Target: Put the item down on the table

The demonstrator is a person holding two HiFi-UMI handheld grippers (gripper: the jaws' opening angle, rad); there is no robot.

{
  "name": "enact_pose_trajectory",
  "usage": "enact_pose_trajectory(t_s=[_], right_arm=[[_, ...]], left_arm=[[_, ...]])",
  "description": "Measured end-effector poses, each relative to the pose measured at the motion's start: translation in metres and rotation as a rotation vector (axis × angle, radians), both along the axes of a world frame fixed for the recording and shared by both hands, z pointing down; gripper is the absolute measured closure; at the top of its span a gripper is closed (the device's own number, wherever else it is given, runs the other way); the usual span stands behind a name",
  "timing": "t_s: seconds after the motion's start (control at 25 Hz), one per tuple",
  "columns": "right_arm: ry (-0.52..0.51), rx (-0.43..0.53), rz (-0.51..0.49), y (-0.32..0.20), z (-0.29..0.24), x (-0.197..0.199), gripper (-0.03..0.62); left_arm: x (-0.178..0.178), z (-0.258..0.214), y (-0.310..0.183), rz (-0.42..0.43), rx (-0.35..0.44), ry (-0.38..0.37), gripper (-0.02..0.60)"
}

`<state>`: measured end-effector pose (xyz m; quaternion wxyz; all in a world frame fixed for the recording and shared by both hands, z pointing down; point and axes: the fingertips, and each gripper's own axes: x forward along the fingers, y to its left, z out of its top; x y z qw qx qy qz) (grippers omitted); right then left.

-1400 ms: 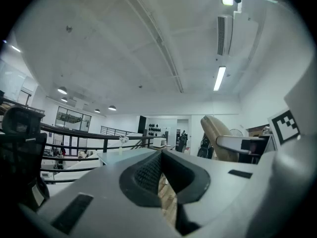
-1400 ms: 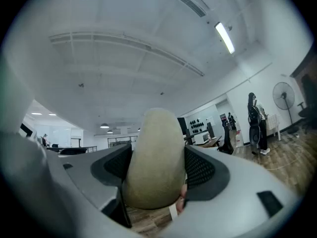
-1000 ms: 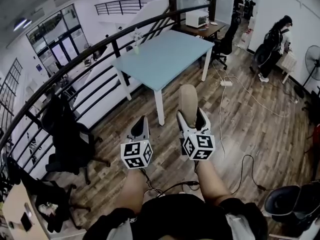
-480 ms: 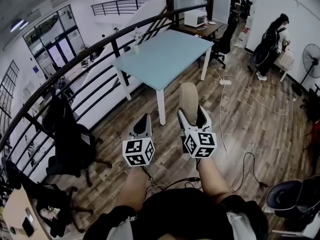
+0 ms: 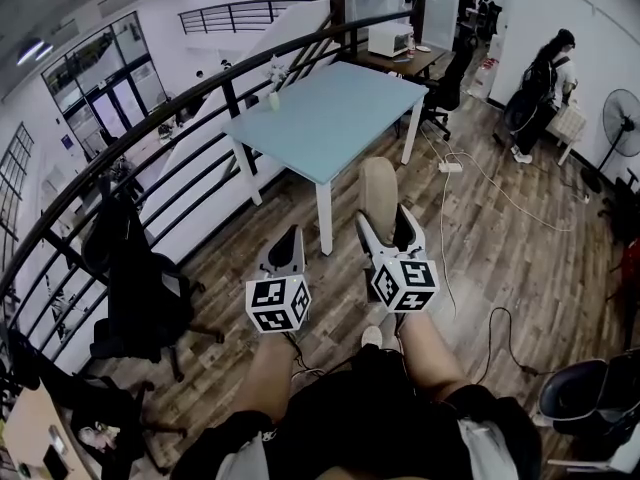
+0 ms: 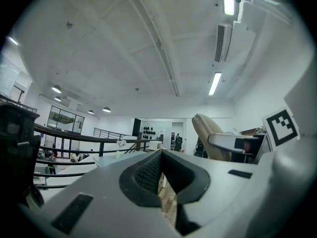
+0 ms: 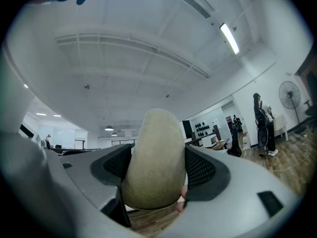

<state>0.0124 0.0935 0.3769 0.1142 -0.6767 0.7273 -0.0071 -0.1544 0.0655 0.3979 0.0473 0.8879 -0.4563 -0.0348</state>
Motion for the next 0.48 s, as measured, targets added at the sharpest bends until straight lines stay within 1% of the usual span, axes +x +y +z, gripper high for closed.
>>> enact_pose_trajectory(t_s=[0.16, 0.32, 0.48], right_arm=[[0.004, 0.01, 0.001, -0.026, 0.004, 0.018, 0.25], [-0.013, 0.034, -0.028, -0.073, 0.007, 0.037, 0.25], [-0.008, 0.037, -0.042, -0.121, 0.011, 0.062, 0.25]], left_arm=[[0.017, 0.01, -0.024, 0.002, 0.004, -0.004, 0.568], [0.036, 0.014, -0.07, -0.013, 0.007, -0.015, 0.568], [0.066, 0.016, -0.118, -0.019, -0.003, -0.012, 0.568]])
